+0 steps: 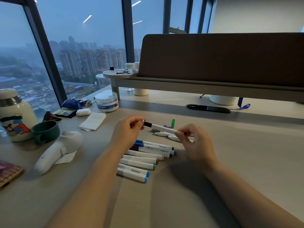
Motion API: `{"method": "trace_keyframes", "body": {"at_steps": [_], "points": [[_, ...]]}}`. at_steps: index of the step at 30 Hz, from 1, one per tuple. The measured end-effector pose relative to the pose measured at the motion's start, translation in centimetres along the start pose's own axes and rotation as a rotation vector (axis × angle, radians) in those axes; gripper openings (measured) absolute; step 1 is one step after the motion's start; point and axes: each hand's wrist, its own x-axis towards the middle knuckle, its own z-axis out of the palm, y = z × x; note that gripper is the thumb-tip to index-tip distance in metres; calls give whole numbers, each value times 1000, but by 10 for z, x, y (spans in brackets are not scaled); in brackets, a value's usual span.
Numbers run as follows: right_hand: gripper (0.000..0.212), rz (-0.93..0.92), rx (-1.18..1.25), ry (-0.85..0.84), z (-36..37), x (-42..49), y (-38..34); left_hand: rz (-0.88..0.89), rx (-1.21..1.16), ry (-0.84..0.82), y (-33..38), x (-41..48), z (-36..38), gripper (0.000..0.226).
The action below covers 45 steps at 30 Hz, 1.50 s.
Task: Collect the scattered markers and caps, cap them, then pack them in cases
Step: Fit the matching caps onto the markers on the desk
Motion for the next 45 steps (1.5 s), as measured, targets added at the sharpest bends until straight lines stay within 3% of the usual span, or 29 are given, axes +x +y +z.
{"method": "trace_keyframes", "body": {"at_steps": [3,10,15,19,21,26,29,36,40,45], "points": [[2,45,-250,-66,3,0,-1,-83,116,50,-11,4,-3,25],[23,99,-431,-200,4,2,-1,-103,197,52,-18,7,2,26],[18,252,-284,-54,-19,12,23,-88,258,16,-20,7,5,25],[4,436,122,-123,-46,15,40,-74,289,-17,-20,6,6,24],[8,449,139,-224,-50,15,44,-74,300,-30,-19,5,7,24],[26,306,-212,-382,-45,15,52,-84,335,-60,-18,3,10,23],[17,222,-267,-370,-39,13,55,-80,342,-68,-18,3,12,22],[3,181,-58,-73,-30,13,50,-70,333,-31,-18,5,9,26],[10,-103,-208,124,-24,12,42,-55,331,-10,-18,5,9,26],[12,-210,-229,153,-22,13,40,-57,371,-32,-22,6,12,26]]}}
